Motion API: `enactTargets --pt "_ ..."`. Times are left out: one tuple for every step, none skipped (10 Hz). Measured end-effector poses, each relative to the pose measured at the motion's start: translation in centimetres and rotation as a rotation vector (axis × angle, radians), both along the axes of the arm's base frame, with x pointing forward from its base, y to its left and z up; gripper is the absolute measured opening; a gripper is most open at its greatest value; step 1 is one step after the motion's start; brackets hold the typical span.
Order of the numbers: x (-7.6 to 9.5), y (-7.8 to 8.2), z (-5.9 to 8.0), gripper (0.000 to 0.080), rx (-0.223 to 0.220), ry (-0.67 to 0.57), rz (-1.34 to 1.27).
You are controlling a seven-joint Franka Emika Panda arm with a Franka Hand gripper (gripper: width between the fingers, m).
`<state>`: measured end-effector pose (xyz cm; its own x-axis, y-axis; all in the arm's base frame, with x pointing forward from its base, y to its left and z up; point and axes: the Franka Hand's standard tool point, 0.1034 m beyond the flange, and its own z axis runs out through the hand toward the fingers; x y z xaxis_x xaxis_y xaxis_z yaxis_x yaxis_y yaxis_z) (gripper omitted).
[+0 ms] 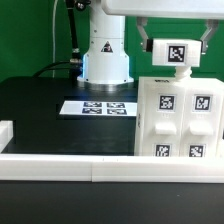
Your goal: Assemble cabinet
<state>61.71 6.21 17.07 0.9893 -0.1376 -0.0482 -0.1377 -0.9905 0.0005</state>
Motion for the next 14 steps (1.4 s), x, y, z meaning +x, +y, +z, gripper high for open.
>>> enactTargets --pt "0.1 0.5 0.0 0.0566 0.0 -0.008 0.002" --pt "0.1 0.9 -0.1 0.0566 0.0 -0.01 0.008" --pt "-0.2 1.1 -0.6 0.0566 0.0 -0.009 0.011" --pt "-0.3 1.2 -1.1 0.0566 -0.001 -0.008 0.013" --pt "-0.5 1.4 -1.4 0.0566 -0.002 -0.008 0.016" --pt "-0.6 1.4 -1.6 0.0566 -0.002 -0.01 0.017" --pt "-0.5 1.3 -1.6 0.0566 -0.002 -0.024 0.017" --pt "-0.4 1.1 -1.7 0.0566 0.0 -0.038 0.028" --pt "-0.2 1.0 -1.6 0.0566 0.0 -0.051 0.034" --pt "-0.2 1.0 -1.6 0.0566 0.0 -0.051 0.033" --pt "-0.2 1.0 -1.6 0.0566 0.0 -0.051 0.033" --pt "-0.2 1.0 -1.6 0.0566 0.0 -0.051 0.033" --pt "-0.2 1.0 -1.6 0.0566 0.0 -0.051 0.033" --pt "-0.2 1.0 -1.6 0.0566 0.0 -0.051 0.033"
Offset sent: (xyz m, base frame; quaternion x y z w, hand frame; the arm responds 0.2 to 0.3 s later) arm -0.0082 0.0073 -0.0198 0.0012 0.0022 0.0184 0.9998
